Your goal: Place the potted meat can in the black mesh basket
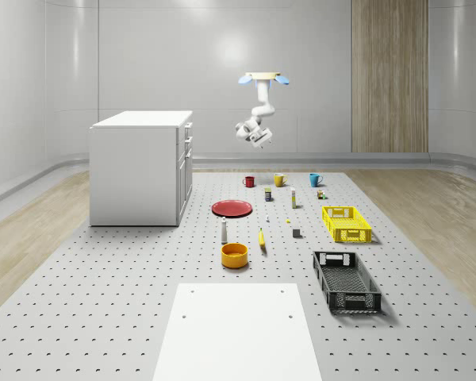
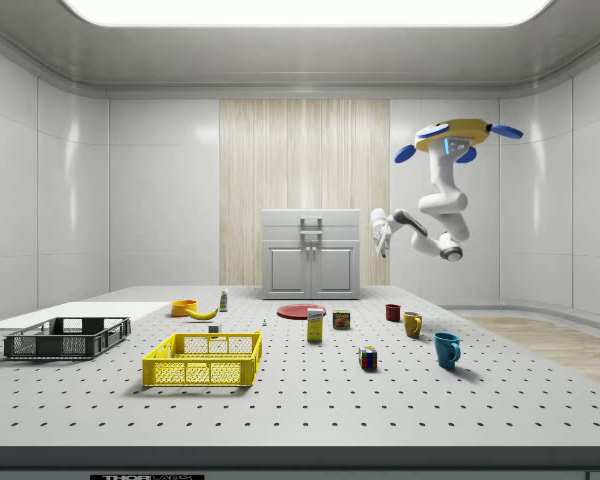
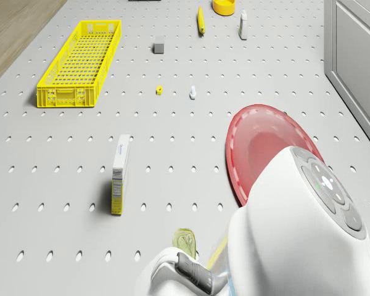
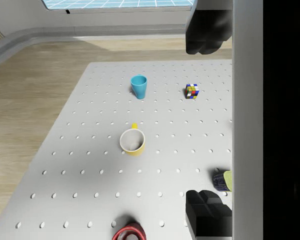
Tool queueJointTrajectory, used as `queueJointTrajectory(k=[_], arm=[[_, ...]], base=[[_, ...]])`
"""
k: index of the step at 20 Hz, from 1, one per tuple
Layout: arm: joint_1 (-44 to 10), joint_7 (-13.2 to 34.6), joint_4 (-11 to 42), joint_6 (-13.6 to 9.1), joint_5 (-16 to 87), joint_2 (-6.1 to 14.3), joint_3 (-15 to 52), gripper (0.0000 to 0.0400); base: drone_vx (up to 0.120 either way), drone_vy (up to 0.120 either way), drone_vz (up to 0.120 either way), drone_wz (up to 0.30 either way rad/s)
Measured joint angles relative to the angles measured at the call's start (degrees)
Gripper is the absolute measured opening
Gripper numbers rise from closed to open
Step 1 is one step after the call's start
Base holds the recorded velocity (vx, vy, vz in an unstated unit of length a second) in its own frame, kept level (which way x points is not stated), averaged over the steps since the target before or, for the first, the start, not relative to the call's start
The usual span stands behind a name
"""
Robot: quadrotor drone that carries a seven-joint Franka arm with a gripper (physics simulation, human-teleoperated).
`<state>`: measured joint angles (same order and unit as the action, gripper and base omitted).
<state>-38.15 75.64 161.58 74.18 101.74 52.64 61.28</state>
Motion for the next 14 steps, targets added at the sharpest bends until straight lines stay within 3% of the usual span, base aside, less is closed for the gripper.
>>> queueJointTrajectory(k=[6,9,14], arm=[[-12.74,8.51,3.65,-5.80,9.71,3.82,6.60,0.0400],[-16.17,10.77,4.11,-6.99,11.23,5.32,8.25,0.0400],[-19.42,13.01,4.34,-7.38,11.89,7.38,9.91,0.0400]], base=[[0.000,0.000,-0.120,0.000],[0.000,0.000,-0.120,0.000],[0.112,0.000,-0.120,0.000]])
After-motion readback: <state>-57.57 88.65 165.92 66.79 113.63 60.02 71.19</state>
